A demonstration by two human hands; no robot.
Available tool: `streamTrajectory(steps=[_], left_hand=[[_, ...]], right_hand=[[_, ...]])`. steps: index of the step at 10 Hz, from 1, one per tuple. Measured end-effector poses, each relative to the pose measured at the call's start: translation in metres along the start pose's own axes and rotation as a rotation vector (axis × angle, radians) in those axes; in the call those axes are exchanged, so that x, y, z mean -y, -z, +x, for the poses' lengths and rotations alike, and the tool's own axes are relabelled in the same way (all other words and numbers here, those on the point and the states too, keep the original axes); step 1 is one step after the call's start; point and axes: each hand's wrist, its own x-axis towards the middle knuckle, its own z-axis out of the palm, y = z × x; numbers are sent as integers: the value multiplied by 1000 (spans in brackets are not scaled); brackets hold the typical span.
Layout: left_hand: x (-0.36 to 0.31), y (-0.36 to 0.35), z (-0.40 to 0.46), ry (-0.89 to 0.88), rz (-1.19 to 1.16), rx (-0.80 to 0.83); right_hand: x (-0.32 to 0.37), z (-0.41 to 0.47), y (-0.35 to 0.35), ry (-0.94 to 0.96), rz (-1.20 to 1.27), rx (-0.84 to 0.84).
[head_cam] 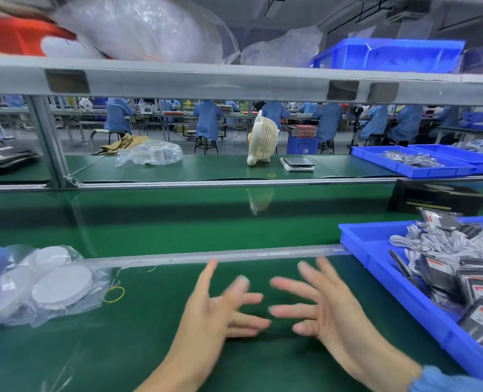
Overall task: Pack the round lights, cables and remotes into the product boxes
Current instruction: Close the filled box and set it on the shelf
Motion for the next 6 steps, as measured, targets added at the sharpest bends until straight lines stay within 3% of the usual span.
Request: streamTrajectory(steps=[1, 2, 3, 4, 5, 6], left_hand=[[-19, 14, -7, 313, -218, 242], [-27, 23, 1, 147, 715, 335], [-10, 17, 4, -460, 1708, 140], [-3, -1, 4, -675, 1235, 109], [-10, -6, 7, -436, 498, 110], [-19, 2, 13, -238, -55, -56]], right_hand=[[-3, -1, 1, -125, -92, 171], [3, 7, 9, 576, -1190, 73], [5, 12, 9, 1206, -1853, -68], [-1, 14, 0, 1135, -1422, -22], [-3, 2, -18, 576, -324, 98], [-1, 4, -16, 198, 248, 30]])
